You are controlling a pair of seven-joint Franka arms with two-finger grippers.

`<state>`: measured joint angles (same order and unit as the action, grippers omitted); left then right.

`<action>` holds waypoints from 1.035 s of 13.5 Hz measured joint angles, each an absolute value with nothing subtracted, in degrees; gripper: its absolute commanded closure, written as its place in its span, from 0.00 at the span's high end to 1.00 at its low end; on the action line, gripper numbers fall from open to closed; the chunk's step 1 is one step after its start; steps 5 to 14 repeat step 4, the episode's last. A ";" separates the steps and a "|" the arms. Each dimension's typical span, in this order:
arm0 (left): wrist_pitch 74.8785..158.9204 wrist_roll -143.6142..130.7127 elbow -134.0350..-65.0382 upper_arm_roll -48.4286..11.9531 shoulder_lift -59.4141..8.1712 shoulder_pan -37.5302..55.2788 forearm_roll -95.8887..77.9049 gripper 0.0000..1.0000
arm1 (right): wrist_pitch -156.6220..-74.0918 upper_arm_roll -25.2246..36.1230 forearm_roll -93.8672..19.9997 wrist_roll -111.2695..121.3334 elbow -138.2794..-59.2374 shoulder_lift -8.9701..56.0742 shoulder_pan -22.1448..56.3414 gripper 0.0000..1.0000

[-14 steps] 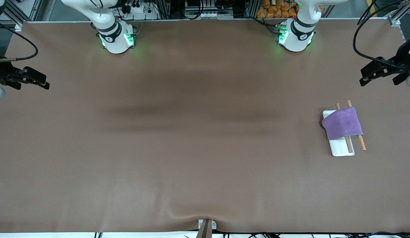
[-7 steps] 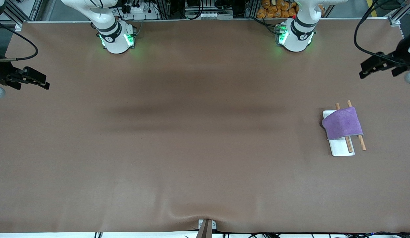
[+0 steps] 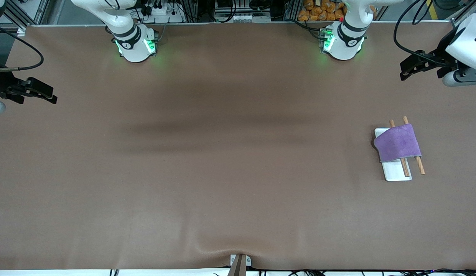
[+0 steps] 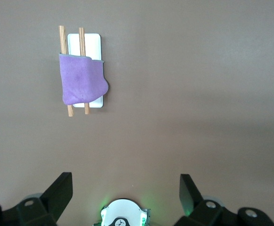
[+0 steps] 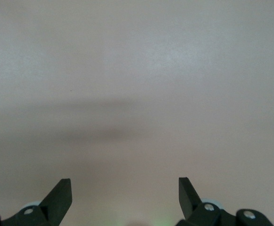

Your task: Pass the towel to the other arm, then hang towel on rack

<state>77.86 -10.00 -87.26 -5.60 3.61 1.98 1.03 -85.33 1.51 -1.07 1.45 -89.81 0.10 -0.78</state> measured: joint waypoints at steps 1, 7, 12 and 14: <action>77.86 -10.00 -87.64 -5.58 3.97 1.97 1.02 1.00 | -85.33 1.50 -1.07 1.45 -89.81 0.10 -0.78 1.00; 78.02 -10.01 -87.97 -5.57 4.10 1.96 1.00 1.00 | -85.33 1.51 -1.07 1.45 -89.81 0.10 -0.78 1.00; 78.02 -10.01 -87.97 -5.57 4.10 1.96 1.00 1.00 | -85.33 1.51 -1.07 1.45 -89.81 0.10 -0.78 1.00; 78.02 -10.01 -87.97 -5.57 4.10 1.96 1.00 1.00 | -85.33 1.51 -1.07 1.45 -89.81 0.10 -0.78 1.00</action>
